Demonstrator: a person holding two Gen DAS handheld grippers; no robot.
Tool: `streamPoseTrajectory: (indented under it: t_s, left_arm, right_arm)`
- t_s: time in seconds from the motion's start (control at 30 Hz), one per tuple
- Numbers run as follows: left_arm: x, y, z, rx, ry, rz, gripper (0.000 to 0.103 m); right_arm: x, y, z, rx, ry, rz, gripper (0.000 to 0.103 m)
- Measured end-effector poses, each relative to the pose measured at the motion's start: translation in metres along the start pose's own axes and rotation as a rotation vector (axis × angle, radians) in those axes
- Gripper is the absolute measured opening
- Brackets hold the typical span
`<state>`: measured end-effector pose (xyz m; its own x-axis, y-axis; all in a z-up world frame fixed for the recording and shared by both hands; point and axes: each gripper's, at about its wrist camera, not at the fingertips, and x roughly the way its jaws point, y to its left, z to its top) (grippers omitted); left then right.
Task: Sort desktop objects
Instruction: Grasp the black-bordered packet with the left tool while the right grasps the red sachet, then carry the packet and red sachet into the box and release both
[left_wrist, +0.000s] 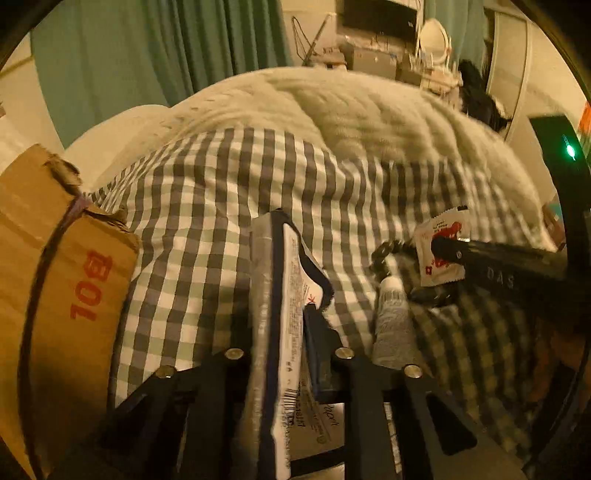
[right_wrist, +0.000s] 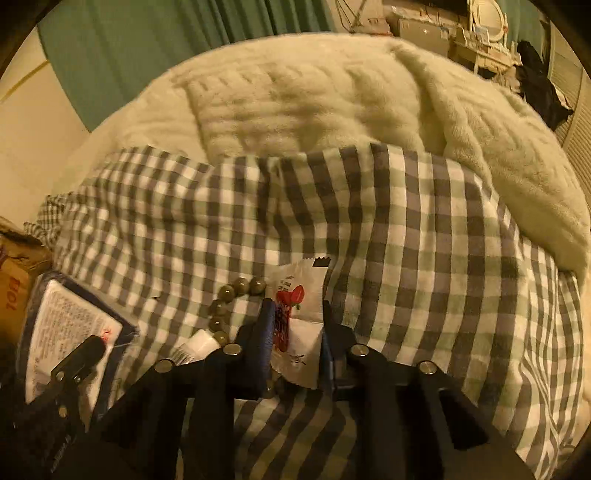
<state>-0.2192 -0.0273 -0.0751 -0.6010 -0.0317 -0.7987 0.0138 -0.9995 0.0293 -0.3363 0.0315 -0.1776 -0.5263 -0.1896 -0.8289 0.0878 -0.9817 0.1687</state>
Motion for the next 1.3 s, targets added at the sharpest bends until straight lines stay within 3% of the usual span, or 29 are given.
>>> streamPoseTrajectory:
  t_s: [0.03, 0.27, 0.43, 0.57, 0.7, 0.77, 0.93, 1.03, 1.13, 1.2, 1.27, 1.3]
  left_arm:
    - [-0.006, 0.0, 0.001, -0.001, -0.014, -0.009, 0.011]
    - [-0.059, 0.0, 0.011, -0.002, -0.124, -0.056, 0.011]
    - [-0.122, 0.013, 0.022, -0.055, -0.227, -0.097, 0.011]
    - [-0.188, 0.05, 0.034, -0.148, -0.337, -0.116, 0.011]
    - [-0.25, 0.104, 0.04, -0.211, -0.438, -0.071, 0.011]
    - [-0.272, 0.138, 0.04, -0.247, -0.464, -0.008, 0.011]
    - [-0.281, 0.21, 0.024, -0.342, -0.439, 0.113, 0.011]
    - [-0.263, 0.241, 0.01, -0.371, -0.378, 0.164, 0.011]
    - [-0.236, 0.256, -0.004, -0.362, -0.303, 0.168, 0.011]
    - [-0.219, 0.26, -0.014, -0.353, -0.261, 0.159, 0.016]
    - [-0.199, 0.26, -0.017, -0.334, -0.212, 0.147, 0.035]
    - [-0.194, 0.26, -0.019, -0.326, -0.194, 0.146, 0.062]
  right_arm:
    - [-0.005, 0.001, -0.001, -0.003, -0.017, 0.007, 0.011]
    - [-0.059, 0.015, -0.008, -0.083, -0.11, -0.028, 0.011]
    - [-0.117, 0.032, -0.01, -0.125, -0.155, 0.006, 0.011]
    - [-0.179, 0.067, -0.008, -0.192, -0.225, 0.075, 0.011]
    - [-0.23, 0.123, -0.006, -0.277, -0.299, 0.189, 0.011]
    - [-0.251, 0.157, -0.006, -0.328, -0.322, 0.261, 0.011]
    - [-0.266, 0.239, -0.004, -0.446, -0.342, 0.35, 0.011]
    - [-0.251, 0.281, 0.0, -0.469, -0.307, 0.405, 0.011]
    - [-0.223, 0.313, 0.003, -0.476, -0.259, 0.424, 0.011]
    - [-0.198, 0.326, 0.004, -0.459, -0.207, 0.449, 0.022]
    - [-0.175, 0.332, 0.003, -0.437, -0.16, 0.45, 0.063]
    - [-0.168, 0.333, 0.001, -0.44, -0.153, 0.434, 0.066]
